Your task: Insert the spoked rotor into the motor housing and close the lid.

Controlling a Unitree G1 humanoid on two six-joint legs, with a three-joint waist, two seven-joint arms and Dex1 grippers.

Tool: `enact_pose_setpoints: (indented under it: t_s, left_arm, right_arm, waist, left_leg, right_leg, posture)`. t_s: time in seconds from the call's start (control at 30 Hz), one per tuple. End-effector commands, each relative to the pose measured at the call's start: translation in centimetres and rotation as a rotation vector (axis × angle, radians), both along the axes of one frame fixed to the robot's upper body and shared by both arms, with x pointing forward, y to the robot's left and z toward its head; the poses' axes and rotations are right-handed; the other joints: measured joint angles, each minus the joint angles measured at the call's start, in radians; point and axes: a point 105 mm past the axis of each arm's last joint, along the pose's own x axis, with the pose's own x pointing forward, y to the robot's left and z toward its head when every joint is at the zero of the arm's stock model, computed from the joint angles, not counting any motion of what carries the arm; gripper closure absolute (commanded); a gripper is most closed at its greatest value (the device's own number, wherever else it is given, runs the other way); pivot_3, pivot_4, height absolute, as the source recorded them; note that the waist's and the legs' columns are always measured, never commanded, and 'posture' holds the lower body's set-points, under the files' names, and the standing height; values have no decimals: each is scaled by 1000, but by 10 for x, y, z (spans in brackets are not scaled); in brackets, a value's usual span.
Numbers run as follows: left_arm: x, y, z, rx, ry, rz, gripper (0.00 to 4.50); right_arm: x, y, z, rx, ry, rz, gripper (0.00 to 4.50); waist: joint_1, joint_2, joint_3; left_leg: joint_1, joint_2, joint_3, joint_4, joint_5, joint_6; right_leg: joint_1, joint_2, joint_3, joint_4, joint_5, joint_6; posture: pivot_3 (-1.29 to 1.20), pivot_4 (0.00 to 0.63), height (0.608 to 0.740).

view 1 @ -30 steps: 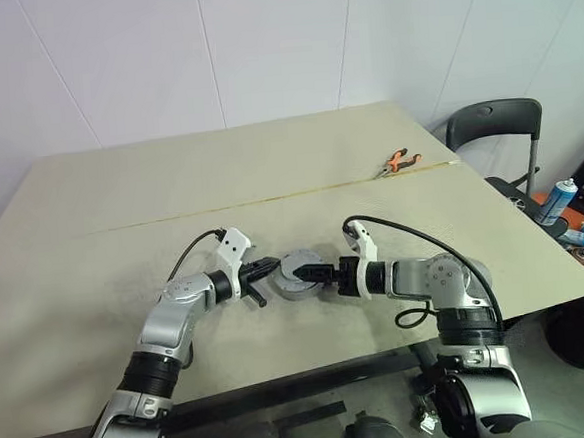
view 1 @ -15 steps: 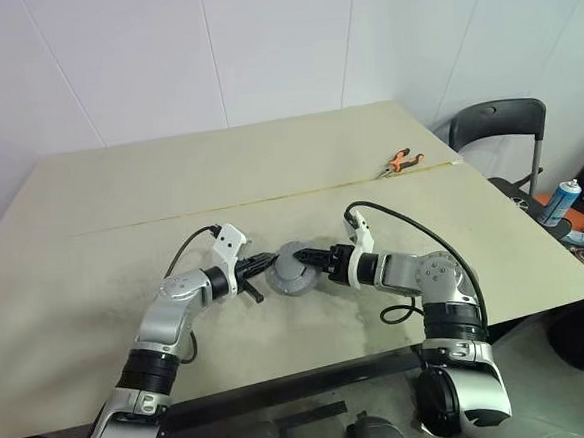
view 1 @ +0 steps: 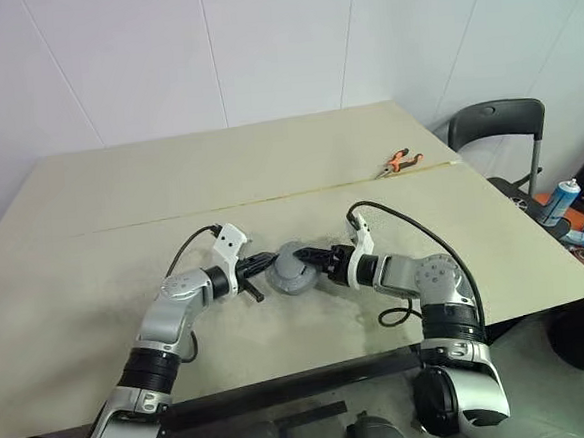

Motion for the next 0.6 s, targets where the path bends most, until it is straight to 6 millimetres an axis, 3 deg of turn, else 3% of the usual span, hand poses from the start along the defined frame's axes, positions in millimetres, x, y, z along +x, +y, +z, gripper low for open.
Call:
enact_pose_setpoints:
  t_s: [0.03,0.13,0.27,0.33,0.47,0.6]
  left_arm:
    - [-1,1,11,-25,-16,0,4500]
    - [2,6,38,-78,-71,13,4500]
    - [5,27,118,-410,-148,68,4500]
    - [3,39,138,-492,-158,92,4500]
    - [-5,56,152,-583,-120,122,4500]
    - [-14,68,127,-544,-21,172,4500]
  right_arm:
    - [6,7,1,2,-2,-12,2335]
    - [5,8,-2,9,4,-8,2336]
    - [6,6,-16,4,50,-44,2336]
    - [6,7,-16,19,50,-49,2337]
    - [8,9,-18,32,59,-69,2338]
    - [14,10,-10,91,56,-93,2338]
  waist:
    - [-4,0,0]
    - [-18,1,0]
    - [-23,0,1]
    - [-25,0,1]
    - [-26,2,1]
    - [-24,1,2]
  left_leg:
    - [0,0,0,0,0,0]
    - [0,0,0,0,0,0]
    - [0,0,0,0,0,0]
    - [0,1,0,0,0,0]
    - [5,1,-1,-1,1,2]
    - [6,1,-1,0,2,0]
  right_leg:
    - [0,0,0,0,0,0]
    - [0,0,0,0,0,0]
    - [0,0,0,1,0,1]
    - [0,1,0,1,0,1]
    - [3,2,0,1,1,2]
    - [4,3,0,2,2,3]
  posture:
    - [0,0,740]
    - [0,0,740]
    - [0,0,740]
    - [0,0,740]
    - [0,0,740]
    - [0,0,740]
